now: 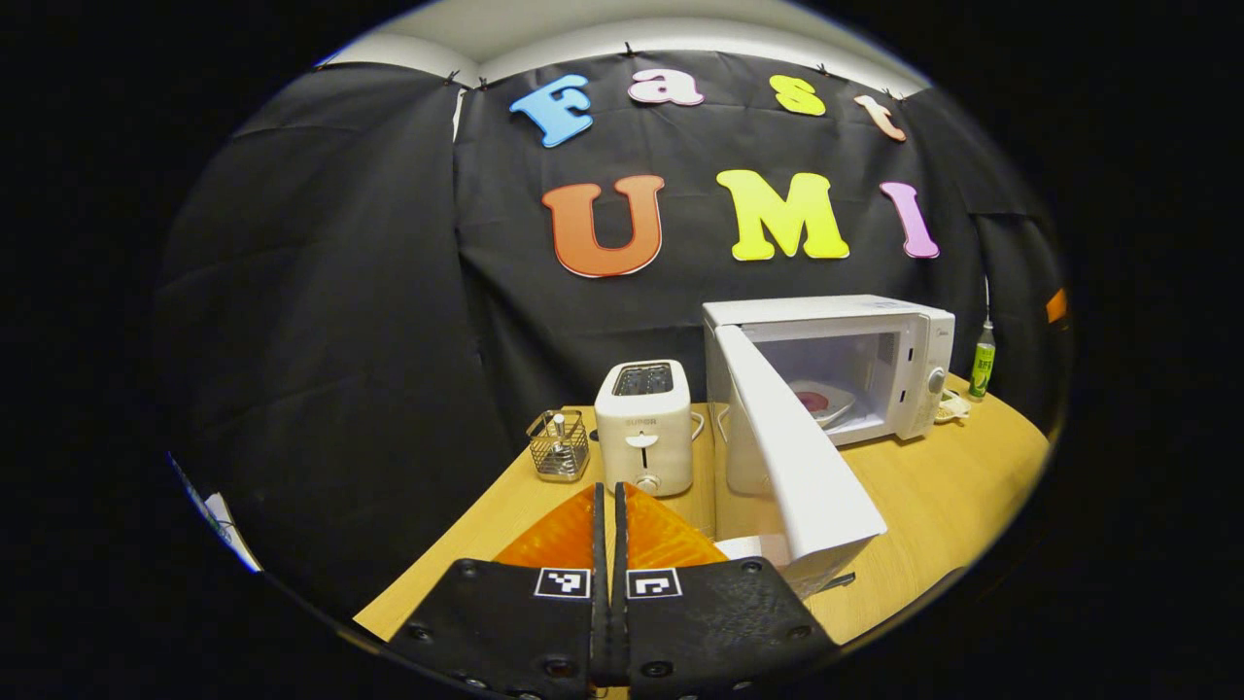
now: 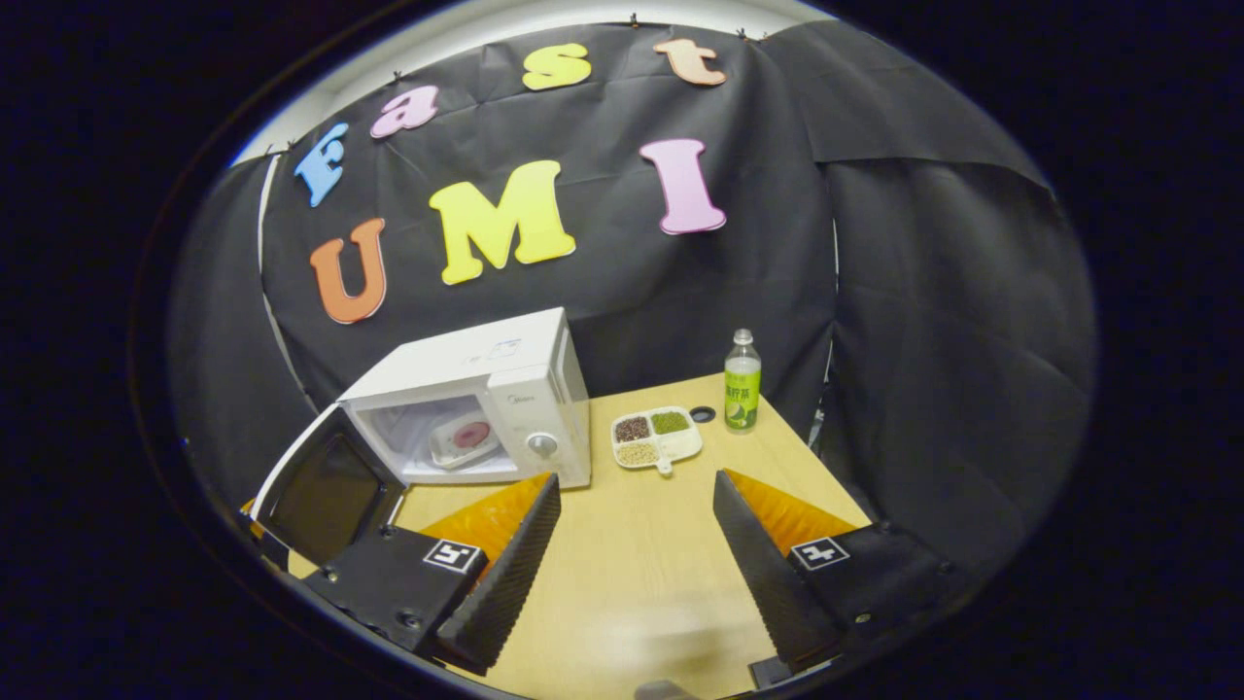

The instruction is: Open the microwave oven with the left hand, put the food in, and close the microwave oven.

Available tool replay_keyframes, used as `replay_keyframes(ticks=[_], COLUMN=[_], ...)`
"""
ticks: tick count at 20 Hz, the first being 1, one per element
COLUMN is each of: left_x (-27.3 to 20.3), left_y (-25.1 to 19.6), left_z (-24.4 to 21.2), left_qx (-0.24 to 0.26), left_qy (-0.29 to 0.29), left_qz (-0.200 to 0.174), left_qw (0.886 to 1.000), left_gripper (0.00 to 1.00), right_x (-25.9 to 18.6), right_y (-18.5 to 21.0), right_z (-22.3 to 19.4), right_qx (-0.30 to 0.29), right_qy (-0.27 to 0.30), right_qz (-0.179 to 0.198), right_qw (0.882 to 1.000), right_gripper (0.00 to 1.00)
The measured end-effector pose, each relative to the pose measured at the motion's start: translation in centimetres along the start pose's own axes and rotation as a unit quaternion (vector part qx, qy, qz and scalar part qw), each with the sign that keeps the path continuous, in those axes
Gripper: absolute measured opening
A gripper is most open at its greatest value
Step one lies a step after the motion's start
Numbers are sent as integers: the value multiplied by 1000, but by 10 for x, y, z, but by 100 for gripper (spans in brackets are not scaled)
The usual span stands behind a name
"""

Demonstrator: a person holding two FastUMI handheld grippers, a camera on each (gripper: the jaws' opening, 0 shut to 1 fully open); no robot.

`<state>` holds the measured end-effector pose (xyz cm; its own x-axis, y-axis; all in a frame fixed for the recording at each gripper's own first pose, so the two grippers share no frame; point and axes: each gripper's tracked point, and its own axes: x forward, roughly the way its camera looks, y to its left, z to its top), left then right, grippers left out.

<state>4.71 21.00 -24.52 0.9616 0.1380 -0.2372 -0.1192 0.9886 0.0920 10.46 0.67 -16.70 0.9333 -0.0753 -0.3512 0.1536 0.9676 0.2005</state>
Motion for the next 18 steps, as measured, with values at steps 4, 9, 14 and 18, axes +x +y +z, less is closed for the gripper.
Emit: replay_keyframes(ticks=[4, 9, 14, 18], left_x=[-4, -6, -1, 6], left_y=[-29, -93, -156, -201], left_z=[-1, 0, 4, 11], left_qx=[9, 14, 4, 2], left_qy=[-6, -8, -13, -19], left_qz=[-26, -79, -127, -165], left_qw=[1000, 997, 992, 986], left_gripper=[0, 0, 0, 0], right_x=[-3, -7, -11, -14], right_y=[0, 3, -8, -20], right_z=[2, 9, 16, 20], right_qx=[0, -6, -8, -10], right_qy=[1, 1, 1, 5], right_qz=[2, 11, 8, 2], right_qw=[1000, 1000, 1000, 1000], right_gripper=[92, 100, 91, 91])
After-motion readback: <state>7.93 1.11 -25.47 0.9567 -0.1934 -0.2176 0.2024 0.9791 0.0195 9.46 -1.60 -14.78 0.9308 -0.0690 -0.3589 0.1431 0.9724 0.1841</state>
